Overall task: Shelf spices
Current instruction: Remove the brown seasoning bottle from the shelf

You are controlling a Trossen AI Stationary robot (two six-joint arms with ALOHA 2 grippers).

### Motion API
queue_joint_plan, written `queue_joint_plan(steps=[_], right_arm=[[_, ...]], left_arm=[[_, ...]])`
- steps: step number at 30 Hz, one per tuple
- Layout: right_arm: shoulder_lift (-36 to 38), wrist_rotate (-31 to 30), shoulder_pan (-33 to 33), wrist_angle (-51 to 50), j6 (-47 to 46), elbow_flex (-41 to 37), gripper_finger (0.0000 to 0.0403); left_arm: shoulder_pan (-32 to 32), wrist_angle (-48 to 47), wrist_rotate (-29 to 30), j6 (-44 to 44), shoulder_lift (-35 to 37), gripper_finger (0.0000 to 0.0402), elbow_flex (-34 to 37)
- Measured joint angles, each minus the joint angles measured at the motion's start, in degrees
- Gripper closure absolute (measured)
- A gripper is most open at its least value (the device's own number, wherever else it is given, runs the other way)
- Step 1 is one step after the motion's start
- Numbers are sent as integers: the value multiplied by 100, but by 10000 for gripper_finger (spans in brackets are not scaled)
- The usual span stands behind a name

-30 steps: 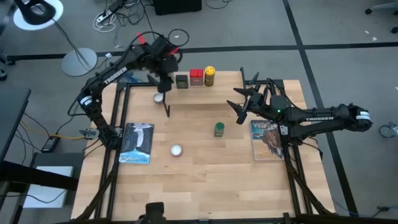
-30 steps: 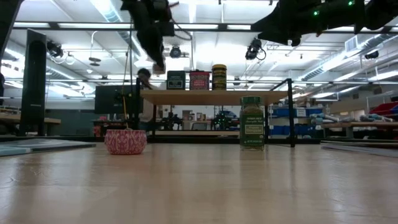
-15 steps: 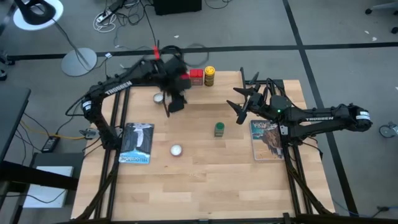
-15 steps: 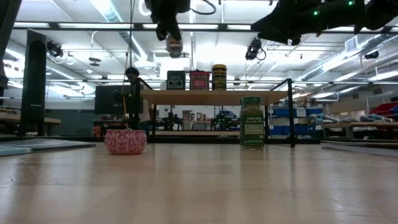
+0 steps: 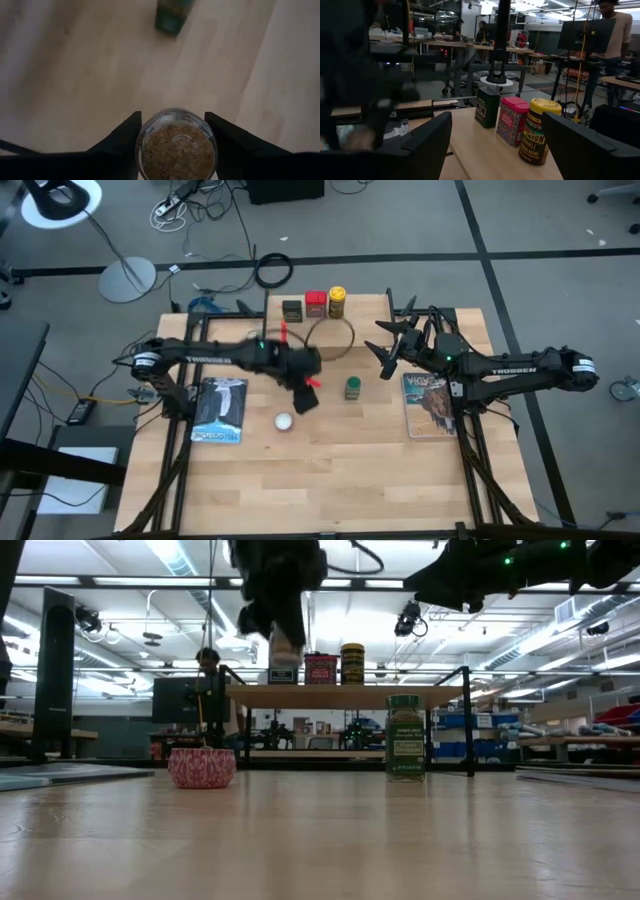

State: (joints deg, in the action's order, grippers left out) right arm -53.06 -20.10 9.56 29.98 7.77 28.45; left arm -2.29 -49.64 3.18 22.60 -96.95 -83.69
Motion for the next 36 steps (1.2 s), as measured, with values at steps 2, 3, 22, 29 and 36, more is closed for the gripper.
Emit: queue_joint_plan(steps=[2, 3, 22, 29, 36], right_arm=[[-2, 0, -1, 0, 17, 0, 96], [0, 0, -1, 0, 39, 0, 96], [-1, 2, 0, 24, 36, 0, 96], [-1, 2, -2, 27, -9, 0, 96], [0, 2, -2, 33, -13, 0, 96]], left_arm=[[152, 492, 116, 231, 0, 223, 410], [224, 676, 228, 286, 0, 223, 597], [530, 2403, 1389, -31, -26, 223, 2669], [527, 2528, 1382, -125, -26, 223, 2842], [527, 2664, 1399, -124, -26, 201, 2849]])
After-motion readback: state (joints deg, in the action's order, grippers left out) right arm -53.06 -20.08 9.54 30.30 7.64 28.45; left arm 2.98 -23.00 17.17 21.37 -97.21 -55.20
